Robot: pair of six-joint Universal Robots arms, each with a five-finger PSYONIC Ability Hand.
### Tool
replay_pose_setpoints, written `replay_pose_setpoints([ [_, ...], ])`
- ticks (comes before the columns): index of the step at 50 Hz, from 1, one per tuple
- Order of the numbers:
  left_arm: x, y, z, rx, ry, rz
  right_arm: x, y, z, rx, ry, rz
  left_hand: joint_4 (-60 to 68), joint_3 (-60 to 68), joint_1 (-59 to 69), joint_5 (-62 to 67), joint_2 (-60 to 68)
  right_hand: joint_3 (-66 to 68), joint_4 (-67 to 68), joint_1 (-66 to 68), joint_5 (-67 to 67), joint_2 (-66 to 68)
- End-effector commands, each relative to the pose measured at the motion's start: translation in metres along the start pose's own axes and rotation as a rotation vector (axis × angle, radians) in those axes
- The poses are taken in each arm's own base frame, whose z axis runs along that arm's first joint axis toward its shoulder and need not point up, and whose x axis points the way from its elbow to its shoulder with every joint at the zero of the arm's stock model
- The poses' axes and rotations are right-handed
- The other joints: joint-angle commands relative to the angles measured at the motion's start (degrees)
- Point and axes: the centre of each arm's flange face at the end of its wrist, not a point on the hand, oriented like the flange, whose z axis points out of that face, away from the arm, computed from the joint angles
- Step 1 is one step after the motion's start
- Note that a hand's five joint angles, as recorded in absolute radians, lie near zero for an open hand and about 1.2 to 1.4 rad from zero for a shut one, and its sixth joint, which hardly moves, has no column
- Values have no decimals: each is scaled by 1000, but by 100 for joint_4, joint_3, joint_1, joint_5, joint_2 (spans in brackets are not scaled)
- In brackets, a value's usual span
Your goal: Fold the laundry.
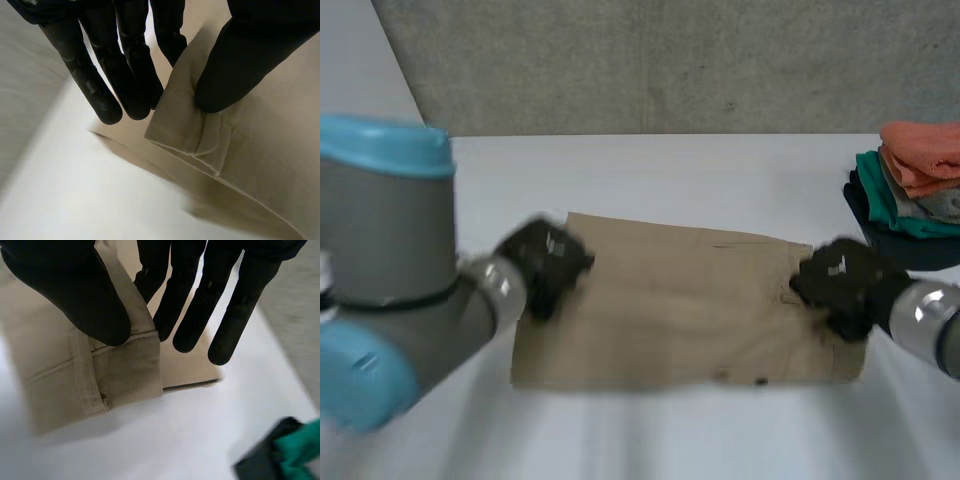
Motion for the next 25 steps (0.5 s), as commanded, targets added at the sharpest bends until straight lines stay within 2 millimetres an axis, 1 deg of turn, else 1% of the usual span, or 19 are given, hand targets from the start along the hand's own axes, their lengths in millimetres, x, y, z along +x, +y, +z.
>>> replay_pose_setpoints([
  [1,-22,-32,74,192,-186,28,13,-9,50,109,198,79,1138,1185,1348,1308,1163,1214,1154,1582,1196,1279],
  [2,-23,-34,81,202,-200,32,14,-11,55,125,222,83,1138,1185,1348,1308,1163,1214,1154,1582,1196,1279],
  [3,-25,-34,96,205,-225,39,16,-11,61,136,246,87,1138,1185,1348,1308,1163,1214,1154,1582,1196,1279],
  [4,-26,-33,103,202,-238,43,19,-12,71,159,289,93,1138,1185,1348,1308,1163,1214,1154,1582,1196,1279],
  [6,-26,-29,116,186,-263,52,20,-12,82,183,334,91,1138,1185,1348,1308,1163,1214,1154,1582,1196,1279],
  [7,-27,-25,127,170,-289,56,22,-11,94,209,375,83,1138,1185,1348,1308,1163,1214,1154,1582,1196,1279],
  [10,-30,-20,141,153,-328,62,23,-7,112,236,428,70,1138,1185,1348,1308,1163,1214,1154,1582,1196,1279],
  [11,-31,-18,149,152,-349,59,24,-4,122,257,456,62,1138,1185,1348,1308,1163,1214,1154,1582,1196,1279],
  [14,-29,-17,158,163,-362,54,23,2,138,280,490,42,1138,1185,1348,1308,1163,1214,1154,1582,1196,1279],
  [15,-25,-18,162,184,-359,49,22,6,149,303,510,24,1138,1185,1348,1308,1163,1079,1019,1447,1060,1143],
  [16,-23,-20,164,196,-352,46,22,7,152,311,519,17,1138,1185,1348,1308,1163,-205,-265,163,-223,-140],
  [17,-19,-21,165,207,-343,45,21,9,157,313,526,11,-192,-146,18,-22,-167,-1883,-1943,-1515,-1901,-1818],
  [18,-15,-21,167,219,-329,41,20,10,161,318,537,6,-2204,-2157,-1994,-2034,-2179,-3681,-3741,-3313,-3700,-3617],
  [19,-9,-24,168,238,-304,37,18,12,168,324,561,-5,-5862,-5815,-5652,-5692,-5837,-5786,-5846,-5418,-5804,-5721],
  [22,-3,-28,166,258,-286,28,18,17,173,306,596,5,-5862,-5815,-5652,-5692,-5837,-5786,-5846,-5418,-5804,-5721],
  [25,-11,-38,157,267,-312,0,23,17,169,292,624,35,-5862,-5815,-5652,-5692,-5837,-5786,-5846,-5418,-5804,-5721],
])
